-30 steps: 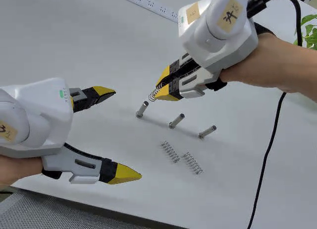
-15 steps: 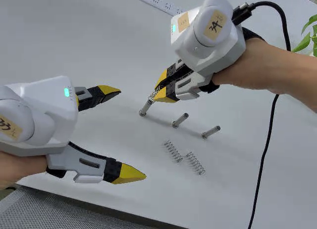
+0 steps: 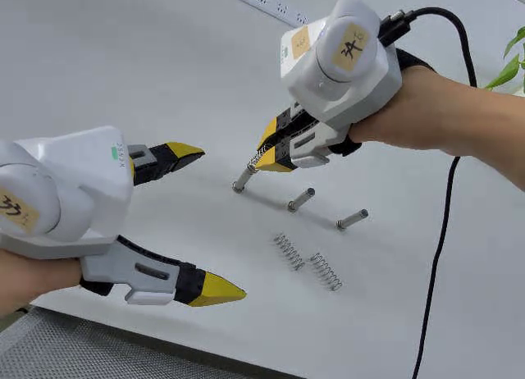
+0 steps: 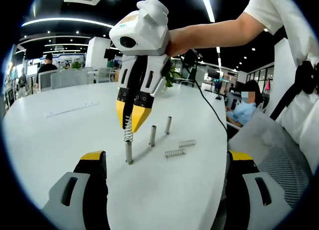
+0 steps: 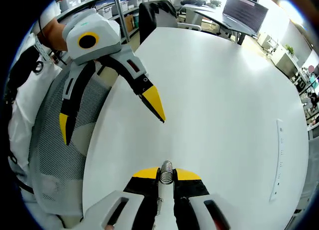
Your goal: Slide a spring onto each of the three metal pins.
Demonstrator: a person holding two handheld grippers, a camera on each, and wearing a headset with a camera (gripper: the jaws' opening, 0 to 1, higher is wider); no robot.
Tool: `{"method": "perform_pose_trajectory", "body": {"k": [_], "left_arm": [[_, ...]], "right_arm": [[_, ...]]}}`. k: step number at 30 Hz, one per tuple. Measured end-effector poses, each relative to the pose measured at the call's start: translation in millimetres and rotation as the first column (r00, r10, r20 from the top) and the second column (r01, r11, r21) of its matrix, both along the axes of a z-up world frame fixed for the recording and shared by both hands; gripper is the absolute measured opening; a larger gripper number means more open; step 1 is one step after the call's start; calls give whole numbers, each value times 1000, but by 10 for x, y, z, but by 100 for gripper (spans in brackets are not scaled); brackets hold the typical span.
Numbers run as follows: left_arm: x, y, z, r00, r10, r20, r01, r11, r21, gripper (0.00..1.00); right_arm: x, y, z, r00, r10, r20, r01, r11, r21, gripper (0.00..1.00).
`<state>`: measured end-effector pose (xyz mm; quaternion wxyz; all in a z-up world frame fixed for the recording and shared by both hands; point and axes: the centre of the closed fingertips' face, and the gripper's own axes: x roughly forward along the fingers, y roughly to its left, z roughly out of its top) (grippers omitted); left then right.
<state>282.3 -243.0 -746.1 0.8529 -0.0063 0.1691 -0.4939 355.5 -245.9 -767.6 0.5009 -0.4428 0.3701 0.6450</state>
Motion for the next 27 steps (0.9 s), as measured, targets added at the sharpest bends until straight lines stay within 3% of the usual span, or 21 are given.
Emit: {"method": "perform_pose_trajectory", "body": {"k": [27], "left_arm": [[9, 9, -35, 1000, 3, -9, -3, 1000, -14, 98]], "right_arm": [[-55, 36, -188, 1000, 23, -12, -23, 999, -24, 7]]}}
